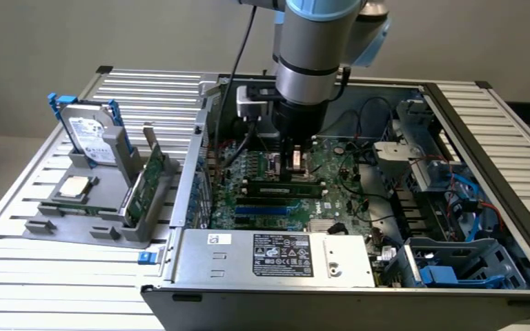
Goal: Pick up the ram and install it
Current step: 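Press down the ram until it locks into place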
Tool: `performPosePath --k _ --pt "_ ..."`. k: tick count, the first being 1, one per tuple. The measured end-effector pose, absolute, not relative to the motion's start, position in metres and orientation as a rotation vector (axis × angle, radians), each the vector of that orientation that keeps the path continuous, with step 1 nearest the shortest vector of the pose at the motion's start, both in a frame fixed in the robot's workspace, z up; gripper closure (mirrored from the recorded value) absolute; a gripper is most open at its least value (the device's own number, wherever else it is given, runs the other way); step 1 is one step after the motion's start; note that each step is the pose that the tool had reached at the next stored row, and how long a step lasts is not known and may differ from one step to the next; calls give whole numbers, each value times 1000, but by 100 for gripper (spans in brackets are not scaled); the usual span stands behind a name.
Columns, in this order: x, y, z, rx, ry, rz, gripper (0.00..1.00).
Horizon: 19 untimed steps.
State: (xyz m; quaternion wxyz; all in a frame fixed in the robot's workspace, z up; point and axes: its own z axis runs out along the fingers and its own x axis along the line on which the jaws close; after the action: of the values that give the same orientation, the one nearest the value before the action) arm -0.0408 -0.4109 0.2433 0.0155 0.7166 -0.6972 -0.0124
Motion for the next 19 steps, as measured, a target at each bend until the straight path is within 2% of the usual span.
performPosePath --k 19 --pt "-43 -410 230 2232 -2171 -46 89"
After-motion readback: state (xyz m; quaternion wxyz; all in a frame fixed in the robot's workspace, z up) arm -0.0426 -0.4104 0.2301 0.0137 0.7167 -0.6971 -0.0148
